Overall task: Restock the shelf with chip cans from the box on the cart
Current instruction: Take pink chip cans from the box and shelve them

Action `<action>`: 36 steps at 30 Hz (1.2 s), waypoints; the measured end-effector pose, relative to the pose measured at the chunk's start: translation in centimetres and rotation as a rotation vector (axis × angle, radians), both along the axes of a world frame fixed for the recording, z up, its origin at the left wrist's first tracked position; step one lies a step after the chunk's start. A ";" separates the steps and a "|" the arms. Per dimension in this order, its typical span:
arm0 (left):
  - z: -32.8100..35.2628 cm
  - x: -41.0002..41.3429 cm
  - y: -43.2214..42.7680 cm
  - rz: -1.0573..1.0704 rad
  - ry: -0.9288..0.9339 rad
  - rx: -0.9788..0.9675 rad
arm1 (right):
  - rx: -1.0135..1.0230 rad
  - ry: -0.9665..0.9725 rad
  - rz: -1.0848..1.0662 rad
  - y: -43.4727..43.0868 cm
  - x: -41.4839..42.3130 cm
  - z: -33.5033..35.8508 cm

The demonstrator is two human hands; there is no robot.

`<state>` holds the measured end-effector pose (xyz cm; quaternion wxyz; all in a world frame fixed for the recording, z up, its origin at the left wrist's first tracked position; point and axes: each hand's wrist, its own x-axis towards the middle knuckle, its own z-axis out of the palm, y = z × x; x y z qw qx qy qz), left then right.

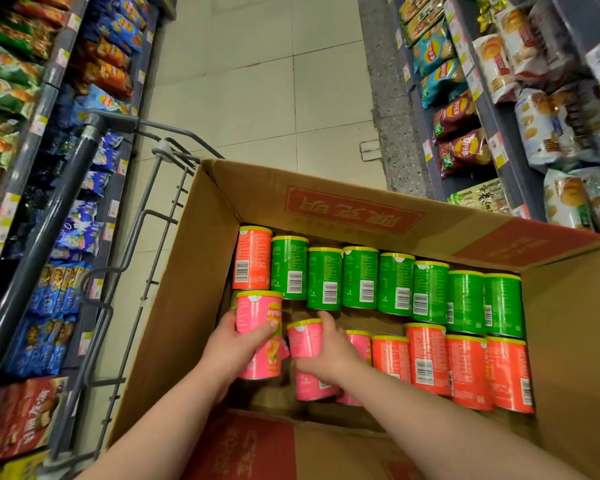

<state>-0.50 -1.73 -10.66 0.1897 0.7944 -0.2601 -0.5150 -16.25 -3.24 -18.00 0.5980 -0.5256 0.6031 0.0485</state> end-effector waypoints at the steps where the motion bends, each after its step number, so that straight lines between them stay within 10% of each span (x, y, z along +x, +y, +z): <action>1: 0.0 0.0 0.0 -0.004 -0.006 -0.006 | 0.004 -0.007 -0.030 0.0 -0.5 0.3; 36: 9.7 -6.4 8.1 -0.701 0.536 -0.316 | -0.510 0.102 -1.015 19.3 -5.1 20.7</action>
